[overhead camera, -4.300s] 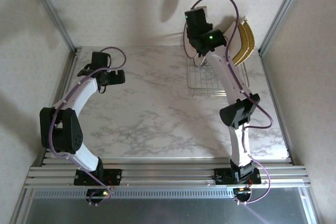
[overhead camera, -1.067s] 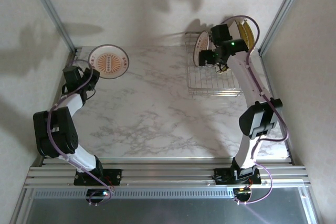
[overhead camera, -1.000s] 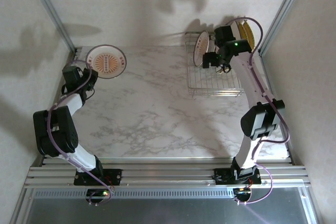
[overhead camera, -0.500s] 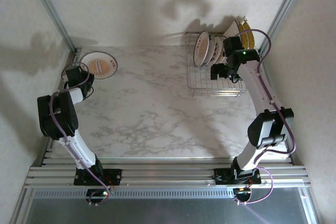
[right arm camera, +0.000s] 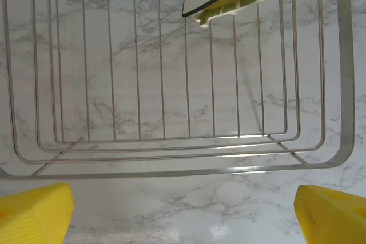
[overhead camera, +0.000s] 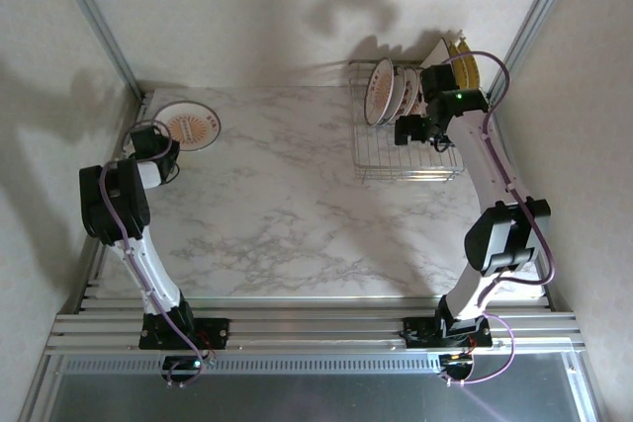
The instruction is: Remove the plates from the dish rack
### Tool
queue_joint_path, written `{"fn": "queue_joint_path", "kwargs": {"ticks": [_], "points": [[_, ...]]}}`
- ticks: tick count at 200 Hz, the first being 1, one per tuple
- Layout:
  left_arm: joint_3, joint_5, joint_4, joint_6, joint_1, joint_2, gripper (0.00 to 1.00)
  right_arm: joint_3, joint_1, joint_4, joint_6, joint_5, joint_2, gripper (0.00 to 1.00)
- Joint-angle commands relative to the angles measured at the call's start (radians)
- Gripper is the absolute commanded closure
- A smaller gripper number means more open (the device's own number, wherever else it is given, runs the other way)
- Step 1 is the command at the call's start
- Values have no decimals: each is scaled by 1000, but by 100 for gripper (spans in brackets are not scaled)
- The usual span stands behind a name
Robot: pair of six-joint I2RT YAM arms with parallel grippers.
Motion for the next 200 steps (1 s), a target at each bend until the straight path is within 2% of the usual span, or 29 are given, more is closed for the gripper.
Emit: {"fn": "queue_joint_path", "kwargs": {"ticks": [1,36,50,78,149,180,200], "points": [[28,-22,55,-4,8,28,100,38,-7,-2,-6,-8,10,1],[59,-31,0,28,8,49,100,50,-6,-16,-2,-10,17,1],[72,-38,-27,48,8,54,87,53,-6,-18,-3,-10,17,1],[85,-80,-87,103,6,53,85,56,-5,-16,-2,-15,17,1],[119,-124,-199,208,6,57,72,85,-6,-19,0,-33,20,1],[138,-182,-274,276,6,26,59,96,1,-20,5,-49,23,1],[169,-239,-343,328,5,14,47,105,6,-27,5,-53,26,1]]}}
